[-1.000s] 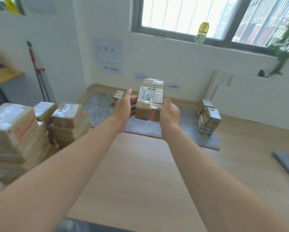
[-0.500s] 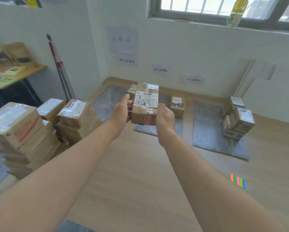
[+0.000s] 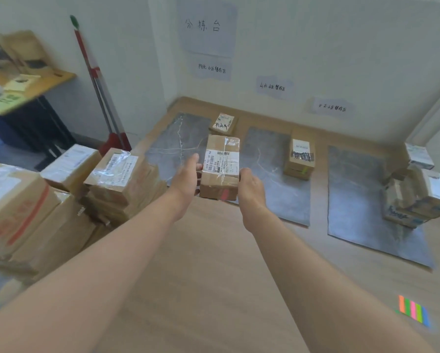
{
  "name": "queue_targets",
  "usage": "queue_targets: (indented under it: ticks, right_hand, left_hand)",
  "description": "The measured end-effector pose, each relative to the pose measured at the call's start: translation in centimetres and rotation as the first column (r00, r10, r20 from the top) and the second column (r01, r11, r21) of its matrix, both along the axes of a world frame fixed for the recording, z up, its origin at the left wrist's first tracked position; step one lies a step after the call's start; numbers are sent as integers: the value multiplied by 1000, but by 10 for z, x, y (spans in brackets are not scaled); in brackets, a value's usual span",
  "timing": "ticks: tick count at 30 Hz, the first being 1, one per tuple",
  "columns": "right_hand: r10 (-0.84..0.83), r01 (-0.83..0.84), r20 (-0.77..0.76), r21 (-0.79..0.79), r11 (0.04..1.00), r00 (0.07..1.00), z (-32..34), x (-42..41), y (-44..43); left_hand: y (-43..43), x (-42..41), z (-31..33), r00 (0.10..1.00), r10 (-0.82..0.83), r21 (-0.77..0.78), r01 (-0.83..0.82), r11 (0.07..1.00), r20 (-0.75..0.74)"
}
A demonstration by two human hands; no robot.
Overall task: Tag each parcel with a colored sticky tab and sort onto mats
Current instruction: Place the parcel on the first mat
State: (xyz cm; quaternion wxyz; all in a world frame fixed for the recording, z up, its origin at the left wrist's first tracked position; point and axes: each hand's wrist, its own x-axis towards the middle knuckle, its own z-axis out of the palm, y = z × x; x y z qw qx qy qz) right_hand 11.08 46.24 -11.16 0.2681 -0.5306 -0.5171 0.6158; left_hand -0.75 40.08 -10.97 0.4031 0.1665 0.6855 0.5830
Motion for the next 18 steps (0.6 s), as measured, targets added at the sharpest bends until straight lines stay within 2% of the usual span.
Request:
queue_targets:
  ticks: [9, 14, 18]
  right_hand:
    - [-16, 23, 47, -156, 987, 999, -59, -82, 60]
    - [-14, 33, 86, -215, 976, 996, -93, -120, 93]
    - [-56, 72, 72, -238, 969, 996, -119, -145, 116]
  left_hand:
    - [72, -78, -65, 998, 33, -161, -26, 987, 45]
    - [110, -107, -100, 986, 140, -233, -115, 966, 92]
    - [136, -119, -122, 937, 315, -250, -273, 929, 149]
